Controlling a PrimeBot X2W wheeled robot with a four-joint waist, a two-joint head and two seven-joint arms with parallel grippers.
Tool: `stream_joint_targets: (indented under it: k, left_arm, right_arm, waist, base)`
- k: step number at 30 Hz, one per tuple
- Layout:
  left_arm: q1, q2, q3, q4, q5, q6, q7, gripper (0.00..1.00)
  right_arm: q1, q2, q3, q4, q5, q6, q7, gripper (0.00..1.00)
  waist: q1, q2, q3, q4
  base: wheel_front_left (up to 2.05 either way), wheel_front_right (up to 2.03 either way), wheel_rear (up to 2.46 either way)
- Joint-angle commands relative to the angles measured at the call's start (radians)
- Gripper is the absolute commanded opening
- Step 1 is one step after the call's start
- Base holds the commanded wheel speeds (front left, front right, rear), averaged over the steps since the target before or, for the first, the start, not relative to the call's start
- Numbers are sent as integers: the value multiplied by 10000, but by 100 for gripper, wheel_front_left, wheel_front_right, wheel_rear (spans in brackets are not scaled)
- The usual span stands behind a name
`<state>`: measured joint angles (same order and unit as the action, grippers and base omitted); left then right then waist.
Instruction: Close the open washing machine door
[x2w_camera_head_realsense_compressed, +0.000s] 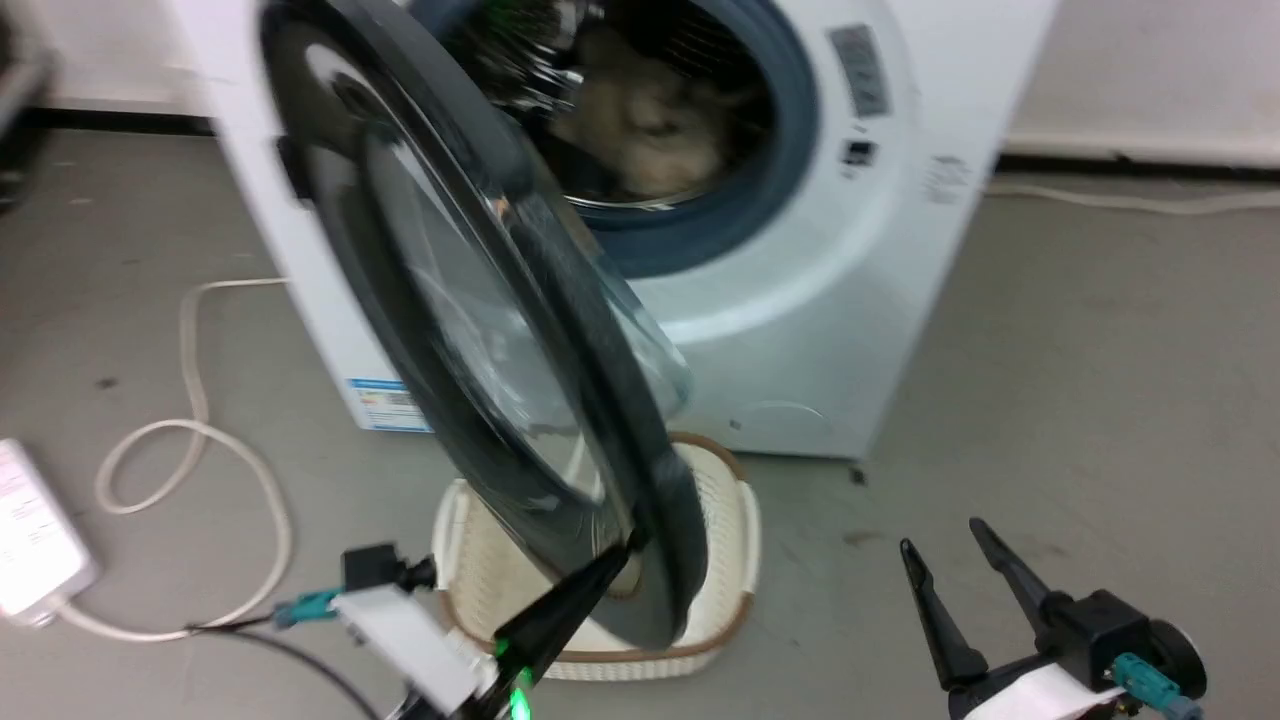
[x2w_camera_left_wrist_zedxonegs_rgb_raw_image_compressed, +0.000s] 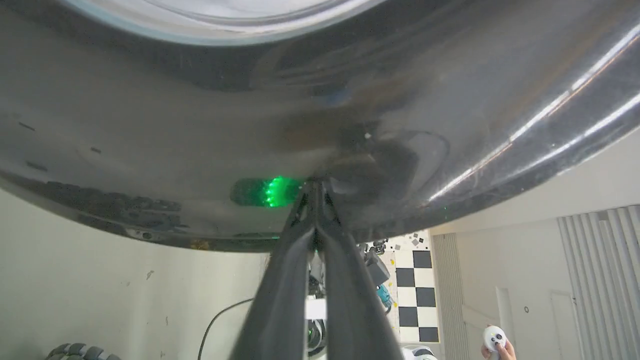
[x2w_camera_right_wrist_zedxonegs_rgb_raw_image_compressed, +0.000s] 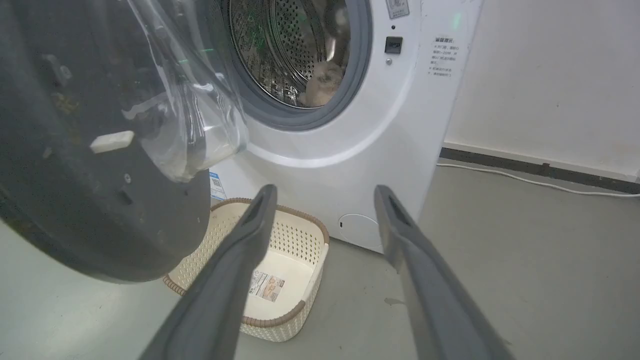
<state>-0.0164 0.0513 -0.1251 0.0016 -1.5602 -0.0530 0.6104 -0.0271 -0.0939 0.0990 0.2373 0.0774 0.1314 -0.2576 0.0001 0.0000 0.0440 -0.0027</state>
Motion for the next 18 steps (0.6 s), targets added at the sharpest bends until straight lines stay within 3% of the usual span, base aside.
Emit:
stream_joint_targets:
  k: [1, 10, 18]
  left_arm:
    - [-388, -9, -196, 164, -160, -124, -285, 0]
    - [-3089, -10, -1407, 2517, -1385, -505, -3383, 0]
    - [-5384, -10, -2034, 4617, -2079, -730, -5407, 0]
  right_arm:
    - [-166, -74, -14, -47, -5, -7, -42, 100]
    - [-534, -27, -13, -108, 168, -7, -42, 100]
    - [-674, 108, 96, -92, 236, -7, -42, 100]
  waist:
    - [-1, 0, 590, -793]
    - [-1, 0, 1488, -2528]
    - [-1, 0, 1704, -3089]
  base:
    - [0, 0, 0]
    - [0, 0, 0]
    - [0, 0, 0]
